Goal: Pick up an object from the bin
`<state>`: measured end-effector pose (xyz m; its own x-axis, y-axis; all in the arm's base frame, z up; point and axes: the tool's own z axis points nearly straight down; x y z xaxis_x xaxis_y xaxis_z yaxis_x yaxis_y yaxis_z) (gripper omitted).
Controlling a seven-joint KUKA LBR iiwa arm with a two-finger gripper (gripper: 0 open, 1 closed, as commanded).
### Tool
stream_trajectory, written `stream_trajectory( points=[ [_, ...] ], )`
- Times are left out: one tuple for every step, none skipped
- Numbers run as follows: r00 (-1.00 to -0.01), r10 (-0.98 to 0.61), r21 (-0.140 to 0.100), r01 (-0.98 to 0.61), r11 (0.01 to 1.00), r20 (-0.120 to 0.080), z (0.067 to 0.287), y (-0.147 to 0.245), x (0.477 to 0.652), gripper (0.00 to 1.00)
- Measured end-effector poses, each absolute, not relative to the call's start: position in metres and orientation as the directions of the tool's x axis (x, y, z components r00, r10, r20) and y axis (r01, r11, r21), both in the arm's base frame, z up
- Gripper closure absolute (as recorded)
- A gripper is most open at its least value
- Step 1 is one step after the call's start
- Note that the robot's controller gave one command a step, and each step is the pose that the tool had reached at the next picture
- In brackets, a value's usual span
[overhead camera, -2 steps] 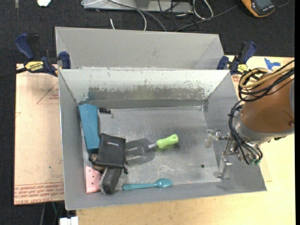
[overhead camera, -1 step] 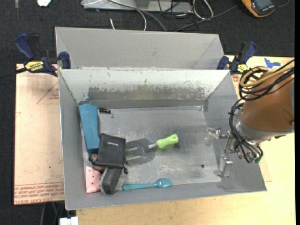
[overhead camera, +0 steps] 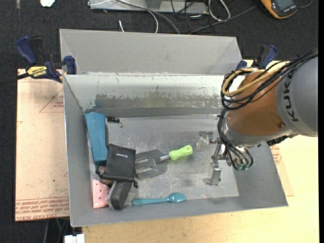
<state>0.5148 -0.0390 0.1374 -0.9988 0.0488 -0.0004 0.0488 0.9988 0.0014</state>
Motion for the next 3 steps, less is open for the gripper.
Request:
stream_trajectory(
  points=[
    [-0.998,0.060,0.003,0.060,0.998,0.000,0.137,0.010,0.520,0.00],
    [-0.998,0.059,0.003,0.059,0.998,-0.005,0.086,0.042,0.509,0.00],
    [-1.000,-0.012,0.002,-0.012,1.000,-0.010,0.069,0.082,0.499,0.00]
  ],
)
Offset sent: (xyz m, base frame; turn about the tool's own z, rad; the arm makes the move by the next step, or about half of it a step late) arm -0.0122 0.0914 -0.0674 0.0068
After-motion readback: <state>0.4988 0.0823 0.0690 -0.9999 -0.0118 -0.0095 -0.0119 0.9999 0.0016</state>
